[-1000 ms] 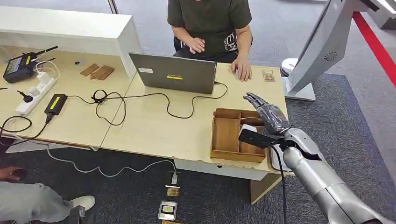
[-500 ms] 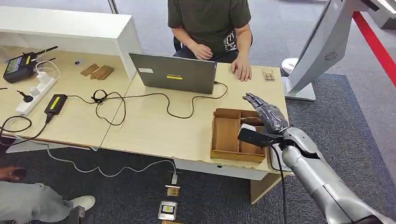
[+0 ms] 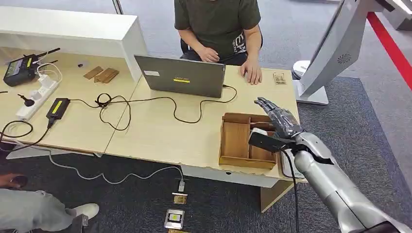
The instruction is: Pass the card to the sensor for recognition and then transmit it.
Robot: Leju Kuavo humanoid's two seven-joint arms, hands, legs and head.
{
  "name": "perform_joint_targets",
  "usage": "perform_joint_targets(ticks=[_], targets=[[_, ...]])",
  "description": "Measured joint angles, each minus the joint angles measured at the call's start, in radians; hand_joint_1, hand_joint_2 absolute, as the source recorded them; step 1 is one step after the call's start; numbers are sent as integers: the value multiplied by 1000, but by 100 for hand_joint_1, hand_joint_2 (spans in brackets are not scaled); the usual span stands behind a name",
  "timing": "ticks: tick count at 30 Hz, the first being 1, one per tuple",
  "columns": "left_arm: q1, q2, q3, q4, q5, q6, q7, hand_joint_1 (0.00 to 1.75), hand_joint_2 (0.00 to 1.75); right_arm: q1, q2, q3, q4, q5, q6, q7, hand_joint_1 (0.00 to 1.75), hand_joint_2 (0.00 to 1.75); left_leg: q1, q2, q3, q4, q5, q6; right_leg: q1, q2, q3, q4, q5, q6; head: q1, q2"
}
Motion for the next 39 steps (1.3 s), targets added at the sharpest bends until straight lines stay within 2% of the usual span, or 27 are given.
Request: perform_joint_targets(ticks=[39], targets=[[0,2,0,0,8,12,8,0,0,-3,13,23,58,-7,-34,5,0,175,0,0,0,0,0,0,0,0,0,0,0,0,0,0]])
